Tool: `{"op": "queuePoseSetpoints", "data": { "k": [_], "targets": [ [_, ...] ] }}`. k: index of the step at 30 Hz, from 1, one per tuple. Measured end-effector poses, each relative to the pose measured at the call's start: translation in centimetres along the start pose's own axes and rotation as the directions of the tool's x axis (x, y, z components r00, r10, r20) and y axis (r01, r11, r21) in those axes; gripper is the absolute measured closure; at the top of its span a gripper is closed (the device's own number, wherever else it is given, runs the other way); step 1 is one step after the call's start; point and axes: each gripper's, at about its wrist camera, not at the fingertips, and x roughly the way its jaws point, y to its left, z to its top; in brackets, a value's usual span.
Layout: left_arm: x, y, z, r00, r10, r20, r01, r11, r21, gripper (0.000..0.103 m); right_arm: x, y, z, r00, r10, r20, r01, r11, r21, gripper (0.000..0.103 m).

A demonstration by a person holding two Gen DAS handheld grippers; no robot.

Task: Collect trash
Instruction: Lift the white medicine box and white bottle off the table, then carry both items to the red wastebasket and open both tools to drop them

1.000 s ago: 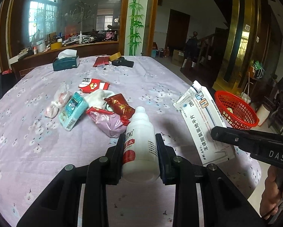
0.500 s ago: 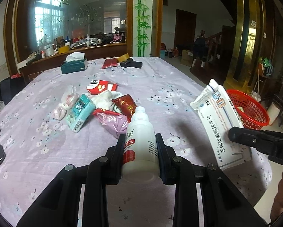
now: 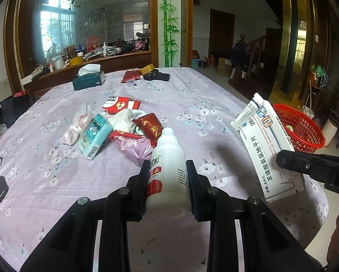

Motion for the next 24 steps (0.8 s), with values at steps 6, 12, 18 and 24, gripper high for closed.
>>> {"op": "queuePoseSetpoints", "data": {
  "k": [6, 12, 18, 24],
  "targets": [
    [0.1, -1.4, 1.3, 0.998, -0.069, -0.007, 0.069, 0.997, 0.017, 0.074, -1.2, -1.3, 0.4, 1.0, -0.006, 0.026, 0.005, 0.999, 0.037, 0.088],
    [0.1, -4.8, 3.8, 0.984, -0.179, -0.016, 0.179, 0.983, 0.05, 0.074, -4.6, -4.6, 1.7, 0.992, -0.066, 0.112, 0.054, 0.993, 0.102, 0.088],
    [0.6, -10.4, 6.9, 0.952, -0.303, -0.049, 0.307, 0.947, 0.095, 0.074, -9.5, -9.9, 3.2, 0.961, -0.181, 0.209, 0.137, 0.968, 0.212, 0.088],
    [3.5, -16.6, 9.3, 0.912, -0.401, -0.087, 0.408, 0.909, 0.087, 0.074, -12.7, -14.9, 4.4, 0.925, -0.275, 0.262, 0.191, 0.933, 0.304, 0.088]
  ]
}}
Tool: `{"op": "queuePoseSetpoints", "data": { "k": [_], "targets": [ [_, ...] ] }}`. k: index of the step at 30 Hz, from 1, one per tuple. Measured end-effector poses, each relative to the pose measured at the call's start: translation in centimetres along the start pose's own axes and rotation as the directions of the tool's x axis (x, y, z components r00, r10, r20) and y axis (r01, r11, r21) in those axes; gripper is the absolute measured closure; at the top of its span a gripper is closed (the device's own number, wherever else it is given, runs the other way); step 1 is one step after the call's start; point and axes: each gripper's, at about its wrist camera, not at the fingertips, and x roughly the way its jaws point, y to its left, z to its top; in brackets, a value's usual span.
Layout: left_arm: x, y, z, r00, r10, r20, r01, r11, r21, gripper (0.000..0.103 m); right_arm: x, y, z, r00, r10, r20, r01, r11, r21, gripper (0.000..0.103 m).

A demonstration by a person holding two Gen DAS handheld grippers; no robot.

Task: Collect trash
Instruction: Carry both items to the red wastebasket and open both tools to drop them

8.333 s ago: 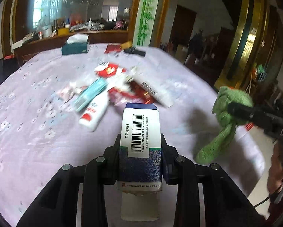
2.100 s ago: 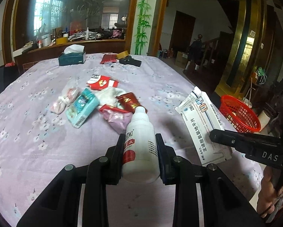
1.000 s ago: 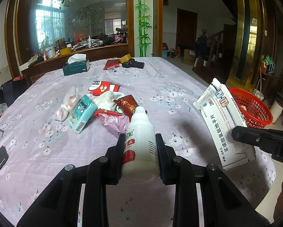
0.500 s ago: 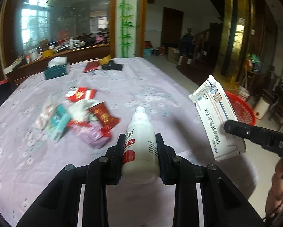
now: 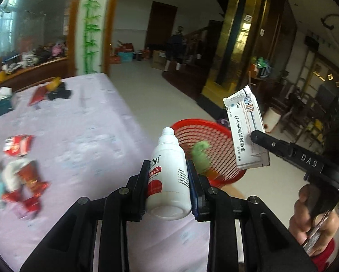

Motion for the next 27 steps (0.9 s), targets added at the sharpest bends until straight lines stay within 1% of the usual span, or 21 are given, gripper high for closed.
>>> {"op": "queuePoseSetpoints", "data": {
  "k": [2, 5, 7, 8, 9, 10, 11, 13, 16, 17, 19, 21, 25, 27],
  "targets": [
    [2.0, -1.2, 0.8, 1.0, -0.006, -0.003, 0.006, 1.0, 0.001, 0.074, 0.1, -1.6, 0.9, 0.999, -0.032, 0.016, 0.032, 0.999, 0.017, 0.088],
    [5.3, -2.7, 2.1, 0.999, -0.027, -0.022, 0.027, 1.0, -0.005, 0.074, 0.9, -3.5, 1.7, 0.998, -0.058, 0.007, 0.057, 0.998, 0.041, 0.088],
    [7.2, -3.5, 2.8, 0.998, -0.053, -0.033, 0.052, 0.998, -0.017, 0.074, 1.5, -4.5, 2.2, 0.997, -0.071, 0.002, 0.071, 0.996, 0.054, 0.088],
    [8.1, -3.9, 3.1, 0.997, -0.071, -0.039, 0.07, 0.997, -0.021, 0.069, 1.9, -4.9, 2.3, 0.997, -0.082, -0.004, 0.082, 0.995, 0.055, 0.088],
    [9.1, -4.2, 3.3, 0.996, -0.07, -0.054, 0.068, 0.997, -0.027, 0.06, 2.4, -5.4, 2.4, 0.996, -0.092, -0.016, 0.093, 0.994, 0.055, 0.087],
    [9.7, -4.2, 3.5, 0.996, -0.062, -0.065, 0.06, 0.998, -0.037, 0.041, 2.9, -5.8, 2.6, 0.995, -0.097, -0.025, 0.098, 0.994, 0.057, 0.085],
    [10.0, -4.1, 3.6, 0.996, -0.057, -0.064, 0.054, 0.997, -0.049, 0.038, 3.3, -6.2, 2.6, 0.994, -0.103, -0.031, 0.104, 0.993, 0.054, 0.079],
    [9.6, -3.8, 3.5, 0.997, -0.051, -0.054, 0.048, 0.998, -0.049, 0.038, 3.8, -6.9, 2.5, 0.99, -0.128, -0.052, 0.131, 0.99, 0.057, 0.07],
    [7.5, -2.6, 2.6, 0.999, -0.033, -0.034, 0.032, 0.999, -0.031, 0.037, 3.2, -7.1, 2.2, 0.992, -0.12, -0.036, 0.122, 0.99, 0.065, 0.07],
    [6.8, -2.3, 2.3, 1.0, -0.015, -0.026, 0.014, 1.0, -0.025, 0.037, 2.9, -6.9, 2.0, 0.992, -0.121, -0.029, 0.123, 0.99, 0.061, 0.07],
    [5.4, -1.4, 1.6, 1.0, 0.02, -0.017, -0.02, 1.0, -0.021, 0.037, 2.4, -6.3, 1.8, 0.995, -0.096, -0.031, 0.098, 0.994, 0.053, 0.07],
    [3.8, -0.2, 0.7, 0.999, 0.041, -0.012, -0.041, 0.999, -0.024, 0.037, 2.0, -5.0, 1.4, 0.997, -0.062, -0.042, 0.063, 0.997, 0.034, 0.069],
    [0.8, 2.5, -1.2, 0.996, 0.093, -0.008, -0.093, 0.995, -0.039, 0.037, 2.4, -2.1, 0.5, 0.997, -0.018, -0.07, 0.016, 1.0, -0.023, 0.054],
    [-0.8, 4.1, -1.9, 0.993, 0.116, 0.003, -0.116, 0.992, -0.049, 0.037, 3.2, 0.1, -0.3, 0.994, 0.023, -0.11, -0.029, 0.999, -0.046, 0.053]
  ]
}}
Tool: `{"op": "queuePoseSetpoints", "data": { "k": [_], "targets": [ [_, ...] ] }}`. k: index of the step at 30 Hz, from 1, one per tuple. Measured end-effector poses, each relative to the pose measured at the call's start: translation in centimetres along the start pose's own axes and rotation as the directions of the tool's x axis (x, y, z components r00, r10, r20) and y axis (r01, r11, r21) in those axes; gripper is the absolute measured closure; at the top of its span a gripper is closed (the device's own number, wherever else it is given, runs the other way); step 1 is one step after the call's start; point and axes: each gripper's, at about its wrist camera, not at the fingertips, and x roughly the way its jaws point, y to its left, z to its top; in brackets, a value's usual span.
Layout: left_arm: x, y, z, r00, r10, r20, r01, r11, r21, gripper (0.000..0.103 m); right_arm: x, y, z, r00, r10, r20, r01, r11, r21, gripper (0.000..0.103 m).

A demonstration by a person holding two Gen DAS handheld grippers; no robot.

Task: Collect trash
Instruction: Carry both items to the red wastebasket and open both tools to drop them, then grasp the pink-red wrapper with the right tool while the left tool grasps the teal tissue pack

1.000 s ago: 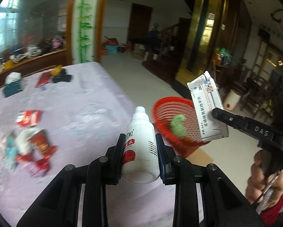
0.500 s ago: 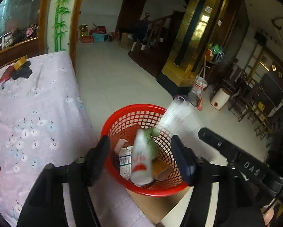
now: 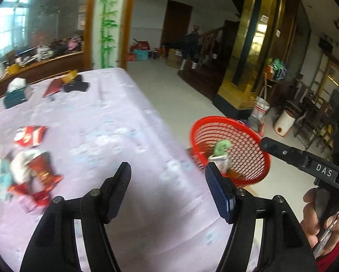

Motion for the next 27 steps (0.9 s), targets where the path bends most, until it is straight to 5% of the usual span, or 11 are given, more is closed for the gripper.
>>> {"op": "queuePoseSetpoints", "data": {
  "k": [11, 17, 21, 27],
  "targets": [
    [-7.2, 10.6, -3.9, 0.988, 0.151, 0.036, -0.145, 0.98, -0.135, 0.035, 5.6, 11.4, -3.8, 0.979, 0.116, -0.17, -0.146, 0.974, -0.172, 0.044],
    [-10.5, 17.3, -7.1, 0.967, 0.255, 0.022, -0.243, 0.941, -0.234, 0.035, 7.3, 16.7, -6.2, 0.963, 0.121, -0.239, -0.19, 0.938, -0.29, 0.044],
    [-12.2, 20.3, -8.5, 0.941, 0.338, 0.019, -0.32, 0.907, -0.274, 0.035, 8.7, 20.8, -7.8, 0.957, 0.097, -0.272, -0.204, 0.894, -0.399, 0.044],
    [-13.6, 22.8, -10.0, 0.935, 0.354, 0.012, -0.33, 0.885, -0.328, 0.035, 11.2, 26.8, -10.9, 0.961, 0.036, -0.275, -0.199, 0.781, -0.592, 0.039]
  ]
}}
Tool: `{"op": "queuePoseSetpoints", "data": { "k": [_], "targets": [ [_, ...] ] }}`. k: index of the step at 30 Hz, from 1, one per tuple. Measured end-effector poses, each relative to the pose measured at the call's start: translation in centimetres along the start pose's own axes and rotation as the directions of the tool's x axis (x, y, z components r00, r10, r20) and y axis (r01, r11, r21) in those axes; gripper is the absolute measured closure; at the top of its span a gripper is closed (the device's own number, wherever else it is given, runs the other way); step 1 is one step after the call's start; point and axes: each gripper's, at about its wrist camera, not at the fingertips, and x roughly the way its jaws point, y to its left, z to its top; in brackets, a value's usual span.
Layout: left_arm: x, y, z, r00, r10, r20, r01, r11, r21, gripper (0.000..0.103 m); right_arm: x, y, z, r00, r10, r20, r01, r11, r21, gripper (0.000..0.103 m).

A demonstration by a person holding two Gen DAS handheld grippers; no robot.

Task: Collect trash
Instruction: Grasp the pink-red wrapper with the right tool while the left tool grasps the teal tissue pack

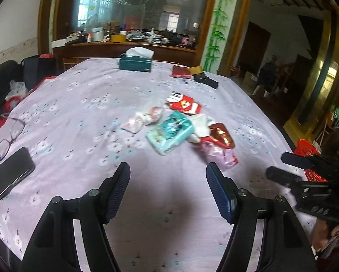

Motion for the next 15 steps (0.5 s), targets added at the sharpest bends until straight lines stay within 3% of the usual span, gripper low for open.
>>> {"op": "queuePoseSetpoints", "data": {
  "k": [10, 15],
  "targets": [
    [0.4, 1.2, -0.4, 1.0, 0.015, -0.017, -0.015, 1.0, -0.005, 0.035, 6.7, 4.3, 2.2, 0.996, -0.062, -0.059, 0.051, 0.983, -0.176, 0.039],
    [1.0, 1.5, -0.2, 0.999, 0.021, -0.031, -0.022, 1.0, -0.008, 0.035, 9.0, 4.4, 2.4, 0.994, -0.064, -0.091, 0.045, 0.979, -0.196, 0.057]
  ]
}}
